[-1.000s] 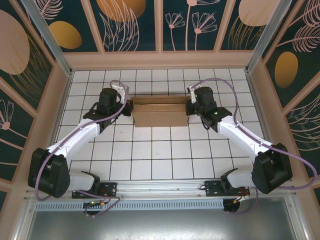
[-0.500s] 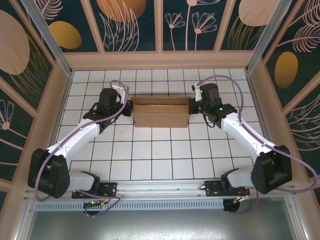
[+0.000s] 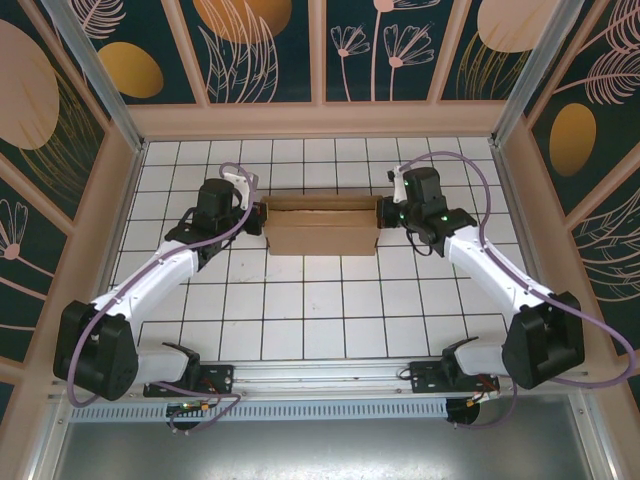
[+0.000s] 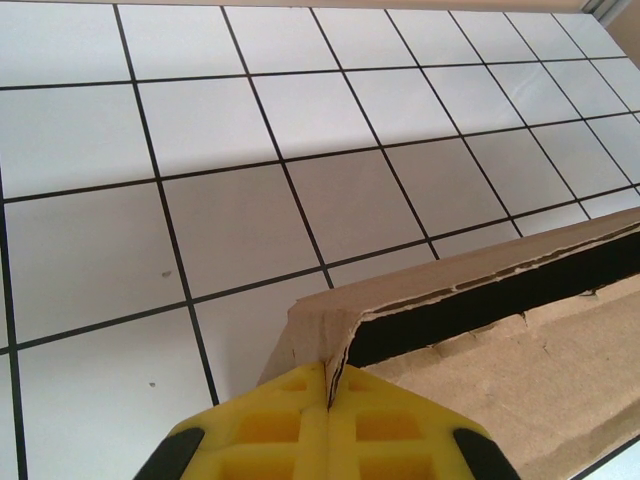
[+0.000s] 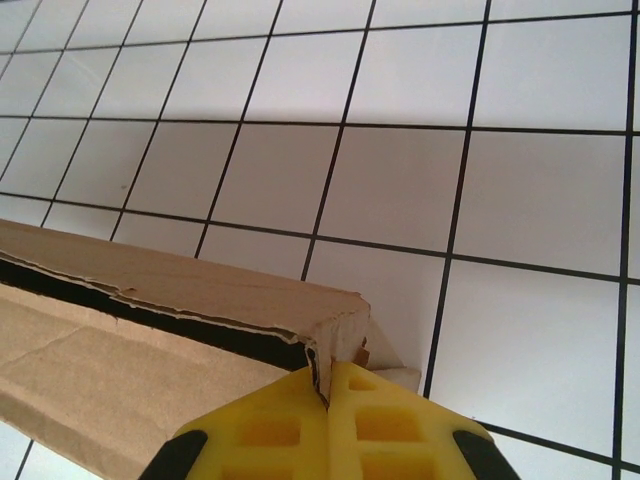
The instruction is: Fold the paper box
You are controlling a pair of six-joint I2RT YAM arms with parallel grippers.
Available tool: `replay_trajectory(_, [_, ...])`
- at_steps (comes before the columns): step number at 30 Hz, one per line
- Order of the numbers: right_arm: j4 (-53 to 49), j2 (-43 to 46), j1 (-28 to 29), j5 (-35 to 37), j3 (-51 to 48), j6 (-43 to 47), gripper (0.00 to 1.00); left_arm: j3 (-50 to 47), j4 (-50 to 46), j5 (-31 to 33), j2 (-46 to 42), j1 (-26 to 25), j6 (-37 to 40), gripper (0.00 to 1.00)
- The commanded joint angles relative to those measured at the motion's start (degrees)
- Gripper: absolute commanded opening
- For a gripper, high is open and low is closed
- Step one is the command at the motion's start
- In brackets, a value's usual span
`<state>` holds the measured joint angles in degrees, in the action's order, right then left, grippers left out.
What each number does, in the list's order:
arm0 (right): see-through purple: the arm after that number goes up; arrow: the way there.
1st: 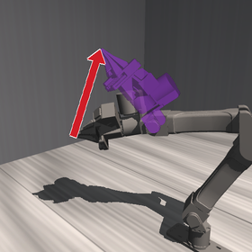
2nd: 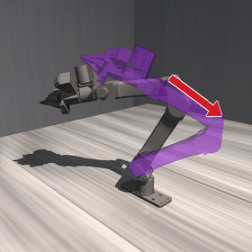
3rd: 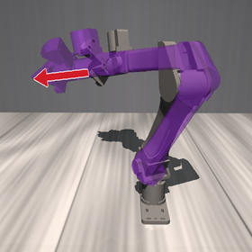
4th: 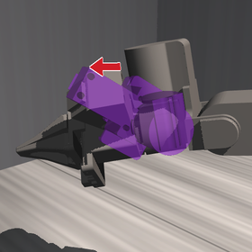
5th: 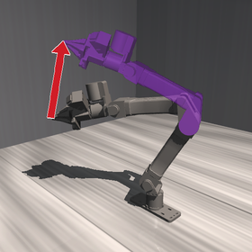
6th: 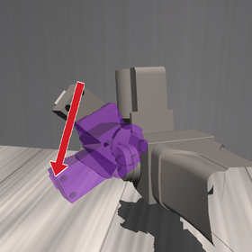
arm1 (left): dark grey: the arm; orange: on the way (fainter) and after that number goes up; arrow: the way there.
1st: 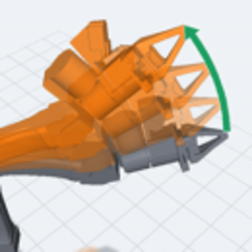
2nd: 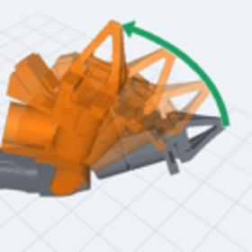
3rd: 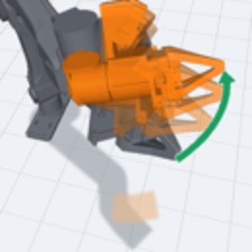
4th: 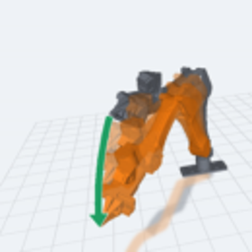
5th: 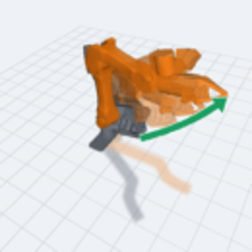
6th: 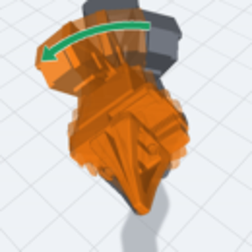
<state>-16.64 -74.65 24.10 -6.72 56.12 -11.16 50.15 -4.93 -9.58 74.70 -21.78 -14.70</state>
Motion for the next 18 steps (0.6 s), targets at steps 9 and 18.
replay_trajectory(9, [2.19,4.16,4.54,10.07,-13.50,-1.23,0.00,-5.80,-2.57,-1.83,-2.88,-0.71,-3.19,0.00])
replay_trajectory(18, [16.84,7.92,7.98,12.34,-23.09,-2.35,0.00,-11.79,2.03,0.73,-4.82,-4.06,-3.65,0.00])
